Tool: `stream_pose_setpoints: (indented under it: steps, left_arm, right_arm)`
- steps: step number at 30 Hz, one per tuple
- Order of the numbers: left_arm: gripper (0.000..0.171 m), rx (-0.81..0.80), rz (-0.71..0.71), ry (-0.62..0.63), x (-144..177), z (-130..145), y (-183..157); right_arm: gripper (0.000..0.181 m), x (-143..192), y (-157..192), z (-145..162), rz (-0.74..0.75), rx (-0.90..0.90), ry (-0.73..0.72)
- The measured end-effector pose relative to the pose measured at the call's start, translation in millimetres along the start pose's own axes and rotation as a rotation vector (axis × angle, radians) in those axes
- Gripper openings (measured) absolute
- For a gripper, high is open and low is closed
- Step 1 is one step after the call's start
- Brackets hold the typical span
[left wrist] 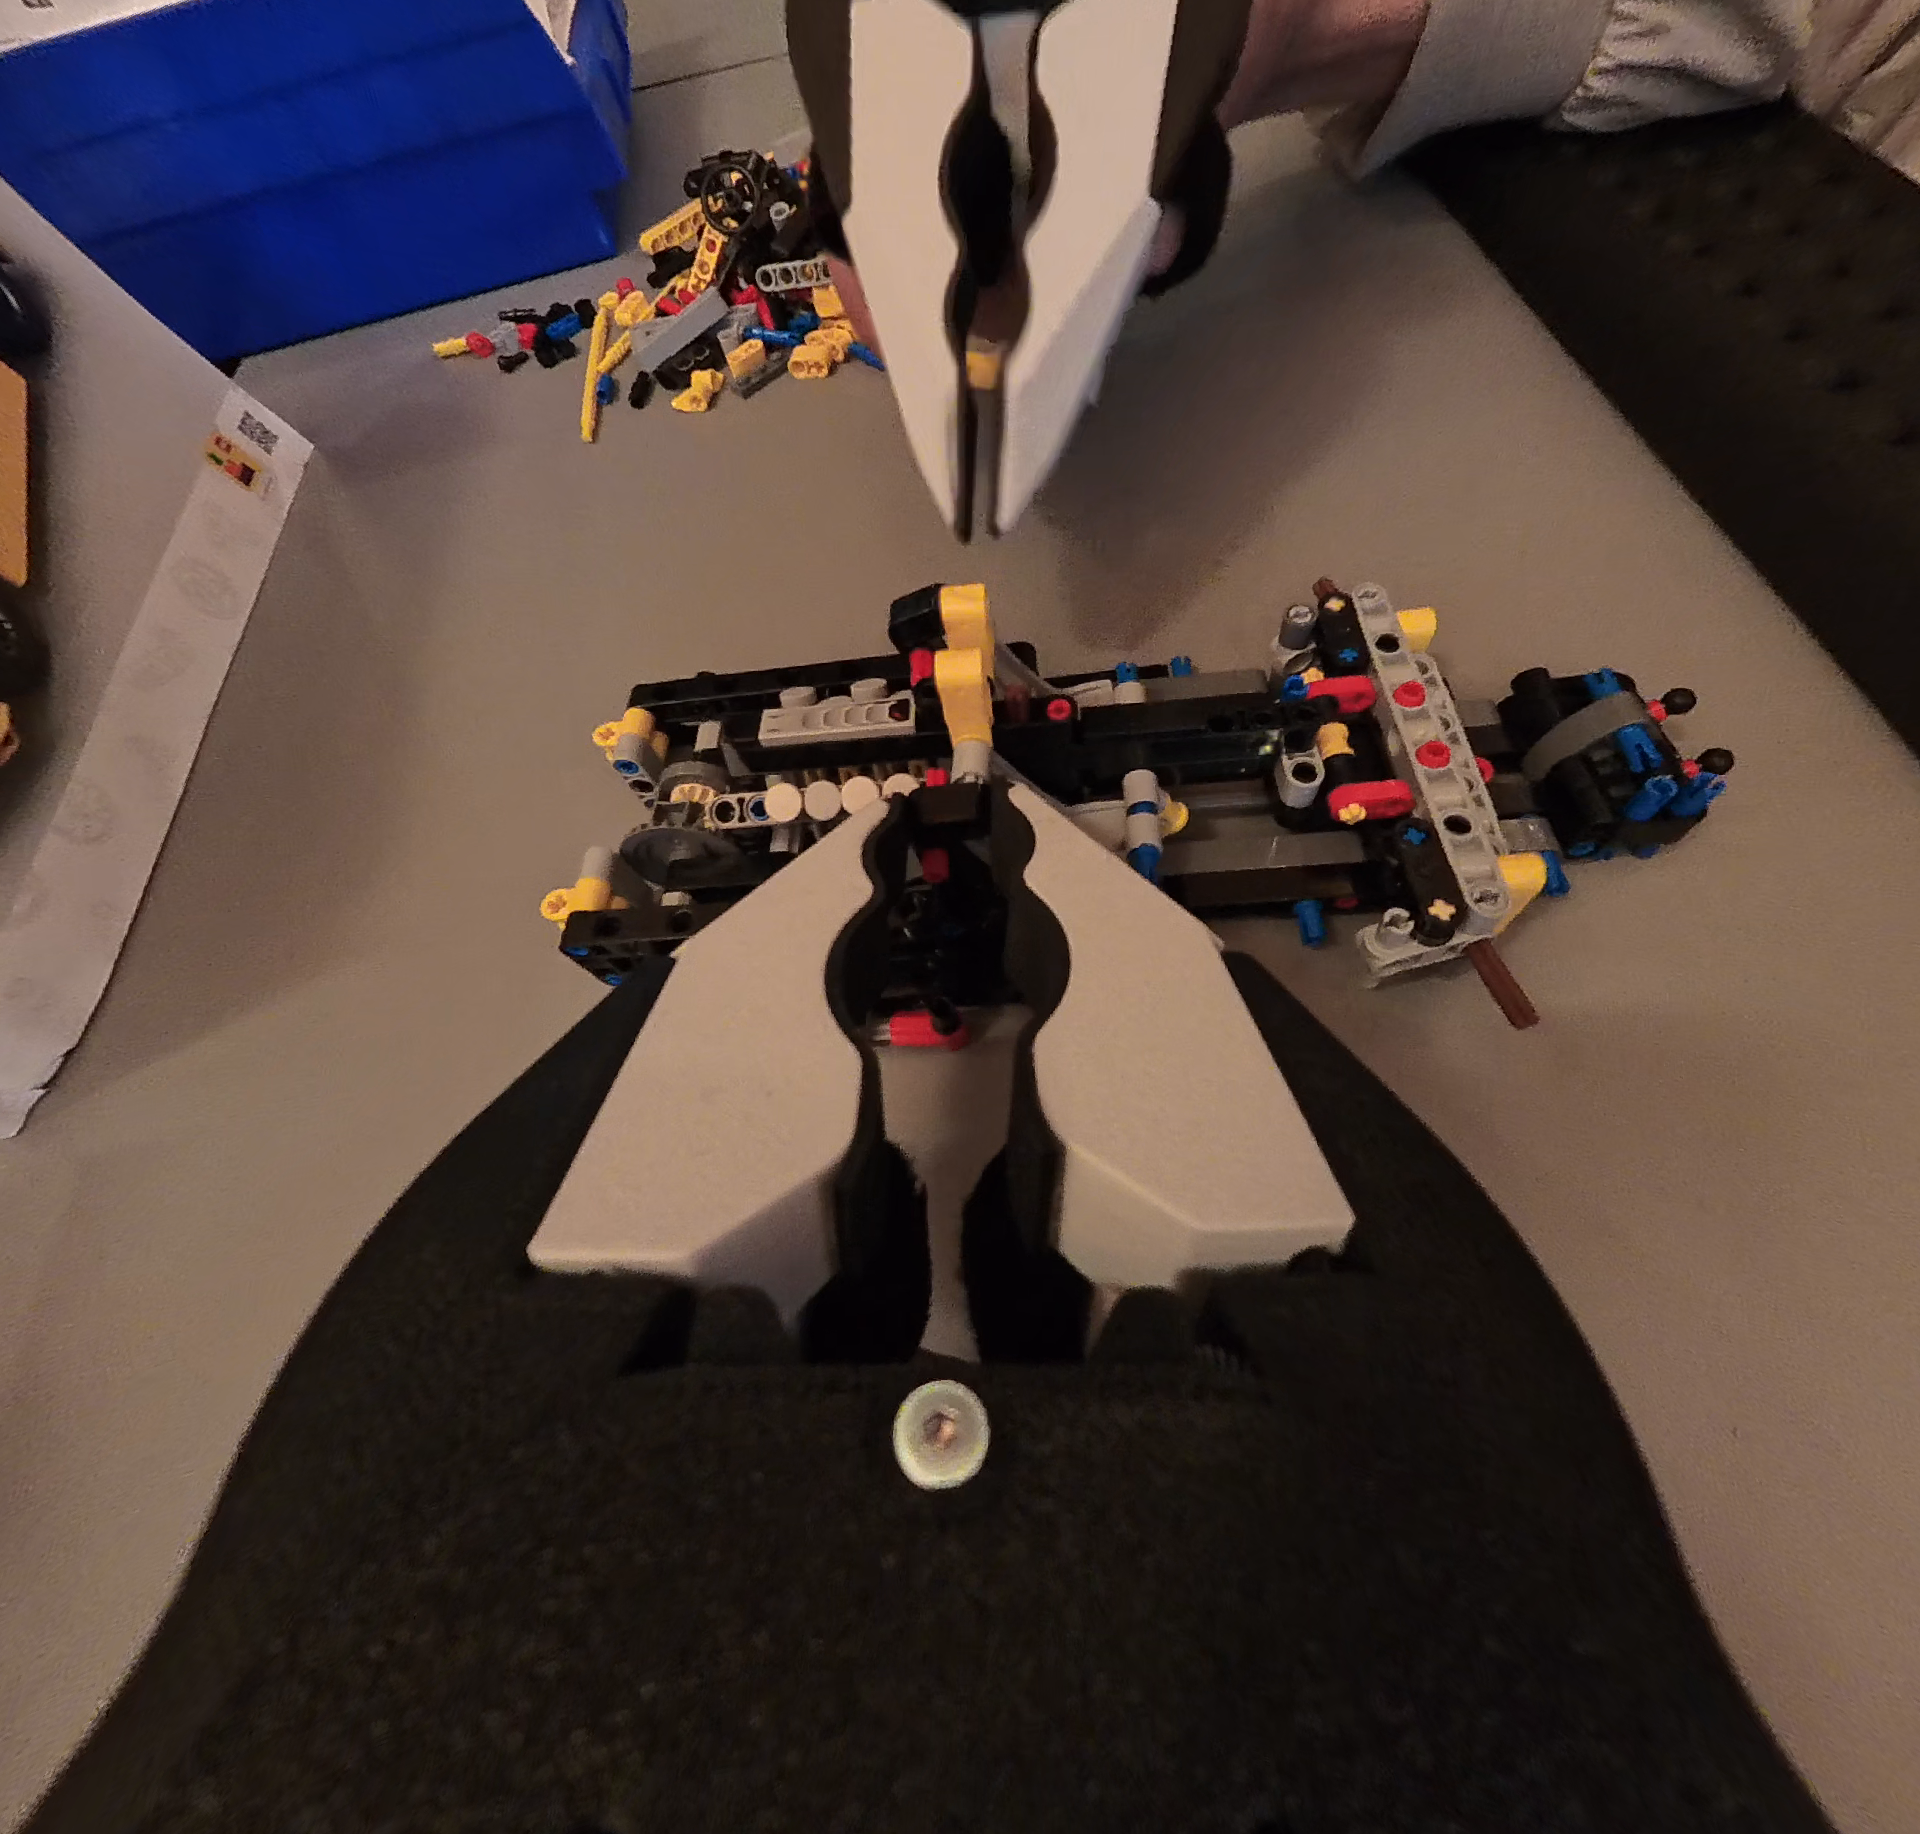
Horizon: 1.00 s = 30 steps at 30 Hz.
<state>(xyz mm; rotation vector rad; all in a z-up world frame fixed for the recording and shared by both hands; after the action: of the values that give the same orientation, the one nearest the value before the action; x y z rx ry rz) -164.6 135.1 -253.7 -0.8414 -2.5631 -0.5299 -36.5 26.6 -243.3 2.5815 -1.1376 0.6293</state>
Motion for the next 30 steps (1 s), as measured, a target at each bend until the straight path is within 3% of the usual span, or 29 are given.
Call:
stream_pose_setpoints:
  steps: [2,5,10,13,17,25,30]
  left_arm:
    - [0.015,0.002,-0.005,-0.004,0,0,-1]
    - [0.015,0.029,0.014,-0.019,-2,-1,-2]
    - [0.015,0.062,0.031,-0.034,-4,-1,-3]
    - [0.015,0.059,0.025,-0.036,-5,-2,-4]
    - [0.015,0.017,0.039,-0.014,-2,-2,-4]
    - [0.016,0.06,0.022,-0.032,-7,-4,-6]
    - [0.021,0.096,0.025,-0.06,-5,-10,-5]
  right_arm:
    - [0.014,-5,6,0,-0.031,0.003,-0.01]
    - [0.016,-7,11,-10,0.042,0.114,-0.05]
    - [0.018,-21,14,-6,0.068,0.168,0.039]
    - [0.006,-24,15,-6,0.135,0.233,0.06]
    - [0.005,-18,9,-5,-0.002,0.074,0.057]
    - [0.014,-19,13,-9,0.014,0.067,-0.023]
    - [0.008,-14,11,-12,0.014,0.043,-0.05]
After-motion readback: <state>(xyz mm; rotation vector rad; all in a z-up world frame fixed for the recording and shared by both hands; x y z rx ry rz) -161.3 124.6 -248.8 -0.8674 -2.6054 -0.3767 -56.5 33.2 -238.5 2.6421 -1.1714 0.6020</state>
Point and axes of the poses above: each gripper's, where its closed fingertips meet, x back along the fingers, z out of its underside, y = z × x across the jaws, the point moved 7 cm from there along x, back along the fingers, and after that the axes turned 6 degrees about -x, right-handed, at the moved point
